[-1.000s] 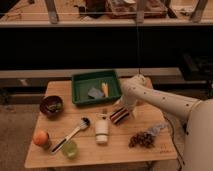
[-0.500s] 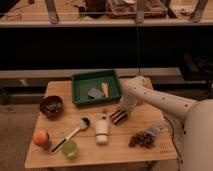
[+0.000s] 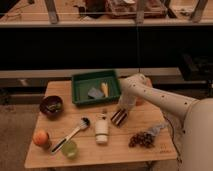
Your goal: Place eraser in plastic cup
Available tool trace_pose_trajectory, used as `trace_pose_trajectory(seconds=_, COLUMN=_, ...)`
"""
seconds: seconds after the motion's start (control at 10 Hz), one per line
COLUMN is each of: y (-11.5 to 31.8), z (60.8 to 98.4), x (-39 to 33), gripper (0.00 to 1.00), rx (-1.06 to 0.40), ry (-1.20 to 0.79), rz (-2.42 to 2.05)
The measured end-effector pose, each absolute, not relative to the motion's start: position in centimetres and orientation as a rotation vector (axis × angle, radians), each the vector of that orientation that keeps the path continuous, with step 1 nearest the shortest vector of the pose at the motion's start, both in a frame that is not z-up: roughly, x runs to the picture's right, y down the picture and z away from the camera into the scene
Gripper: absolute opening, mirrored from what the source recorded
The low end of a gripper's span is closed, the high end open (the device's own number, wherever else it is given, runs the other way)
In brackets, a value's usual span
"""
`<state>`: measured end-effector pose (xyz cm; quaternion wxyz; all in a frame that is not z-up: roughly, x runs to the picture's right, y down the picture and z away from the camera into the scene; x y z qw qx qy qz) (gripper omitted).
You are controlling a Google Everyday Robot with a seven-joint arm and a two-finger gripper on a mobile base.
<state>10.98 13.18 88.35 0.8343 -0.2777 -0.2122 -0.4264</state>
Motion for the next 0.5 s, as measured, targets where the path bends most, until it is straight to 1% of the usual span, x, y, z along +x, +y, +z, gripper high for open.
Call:
trace_pose_trajectory(seconds=0.4, y=10.2, z=86.7, x=9.0, gripper=0.09, rx=-0.616, ry=-0.492, rz=-0.992)
trace_pose_trajectory(seconds=0.5, y=9.6, z=85.8, x=7.5, gripper=0.09, rx=-0.617, ry=-0.517, rz=-1.04)
